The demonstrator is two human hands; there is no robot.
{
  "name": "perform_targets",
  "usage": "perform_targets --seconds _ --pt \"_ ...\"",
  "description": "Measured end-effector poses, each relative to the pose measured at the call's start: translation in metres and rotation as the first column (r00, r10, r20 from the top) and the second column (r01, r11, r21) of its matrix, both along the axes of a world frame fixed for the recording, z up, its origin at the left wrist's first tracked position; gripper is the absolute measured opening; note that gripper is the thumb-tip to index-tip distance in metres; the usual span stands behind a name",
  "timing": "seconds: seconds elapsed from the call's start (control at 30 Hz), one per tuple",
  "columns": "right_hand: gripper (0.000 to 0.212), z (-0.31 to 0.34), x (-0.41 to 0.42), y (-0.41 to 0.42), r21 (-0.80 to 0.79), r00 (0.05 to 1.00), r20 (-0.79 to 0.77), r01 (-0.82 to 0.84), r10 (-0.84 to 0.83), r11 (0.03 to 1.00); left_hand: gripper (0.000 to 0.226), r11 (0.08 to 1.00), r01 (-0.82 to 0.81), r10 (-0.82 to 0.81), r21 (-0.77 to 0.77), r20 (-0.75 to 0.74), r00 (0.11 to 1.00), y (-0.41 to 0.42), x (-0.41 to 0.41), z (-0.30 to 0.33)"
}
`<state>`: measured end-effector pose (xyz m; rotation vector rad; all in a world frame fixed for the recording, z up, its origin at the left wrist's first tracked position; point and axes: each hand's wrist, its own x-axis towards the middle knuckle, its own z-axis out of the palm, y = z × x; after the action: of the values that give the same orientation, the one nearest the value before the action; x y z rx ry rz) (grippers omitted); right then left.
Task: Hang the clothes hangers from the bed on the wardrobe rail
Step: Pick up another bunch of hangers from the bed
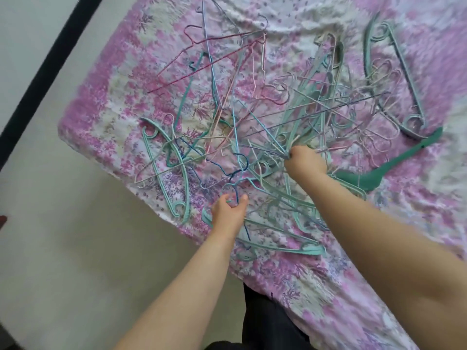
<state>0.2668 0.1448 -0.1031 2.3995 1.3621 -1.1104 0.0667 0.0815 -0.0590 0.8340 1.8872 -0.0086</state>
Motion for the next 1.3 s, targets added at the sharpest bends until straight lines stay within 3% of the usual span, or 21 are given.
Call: perform_targets --seconds 0.1,0.2,0.27,0.33,0.4,0.5,0.6,0.7,0.77,0.9,1.03,1.2,1.3 --pt "0.010 0.027 -0.001 -0.008 0.047 0.996 -0.038 0.080 -0.078 0.996 0.067 0.981 -0.020 0.070 0.194 -0.252 0.965 -0.006 0.001 0.017" --pt "0.012 0.053 -0.003 -0.013 0.099 0.990 -0.067 0.129 -0.122 0.987 0.084 0.935 -0.275 0.332 0.224 -0.278 0.901 -0.018 -0.010 0.030" --pt "0.012 0.070 -0.006 -0.018 0.123 0.987 -0.085 0.148 -0.138 0.981 0.100 0.816 -0.577 0.576 -0.031 -0.052 0.816 -0.026 -0.017 0.035" --pt "0.012 0.088 -0.009 -0.025 0.153 0.982 -0.106 0.172 -0.157 0.973 0.087 0.693 -0.627 0.712 -0.355 0.203 0.672 -0.031 -0.019 0.049" --pt "0.013 0.106 -0.014 -0.032 0.177 0.980 -0.119 0.179 -0.159 0.968 0.072 0.706 -0.570 0.705 -0.421 0.339 0.623 -0.037 -0.022 0.057" --pt "0.023 0.135 -0.022 -0.044 0.221 0.977 -0.131 0.193 -0.167 0.956 0.067 0.762 -0.515 0.647 -0.391 0.430 0.630 -0.038 -0.026 0.067" --pt "0.016 0.167 -0.030 -0.053 0.308 0.970 -0.149 0.228 -0.190 0.924 0.047 0.814 -0.496 0.580 -0.303 0.475 0.662 -0.034 -0.028 0.078" --pt "0.003 0.197 -0.035 -0.058 0.383 0.967 -0.153 0.247 -0.203 0.890 0.074 0.878 -0.467 0.470 -0.111 0.386 0.794 -0.029 -0.033 0.081" --pt "0.006 0.216 -0.038 -0.062 0.417 0.966 -0.155 0.253 -0.206 0.873 0.068 0.894 -0.449 0.426 0.017 0.284 0.859 -0.025 -0.038 0.086" --pt "0.011 0.255 -0.047 -0.069 0.463 0.961 -0.188 0.269 -0.203 0.845 0.066 0.871 -0.482 0.440 0.098 0.283 0.852 -0.021 -0.045 0.116" --pt "0.011 0.294 -0.054 -0.071 0.555 0.963 -0.205 0.263 -0.177 0.789 0.065 0.830 -0.557 0.478 -0.006 0.523 0.706 -0.012 -0.055 0.154" --pt "0.013 0.334 -0.069 -0.075 0.612 0.983 -0.142 0.180 -0.116 0.770 0.067 0.740 -0.666 0.477 -0.099 0.775 0.415 0.008 -0.068 0.204" --pt "0.010 0.348 -0.084 -0.082 0.628 0.992 -0.112 0.112 -0.052 0.770 0.069 0.781 -0.620 0.418 -0.074 0.800 0.431 0.017 -0.060 0.226"
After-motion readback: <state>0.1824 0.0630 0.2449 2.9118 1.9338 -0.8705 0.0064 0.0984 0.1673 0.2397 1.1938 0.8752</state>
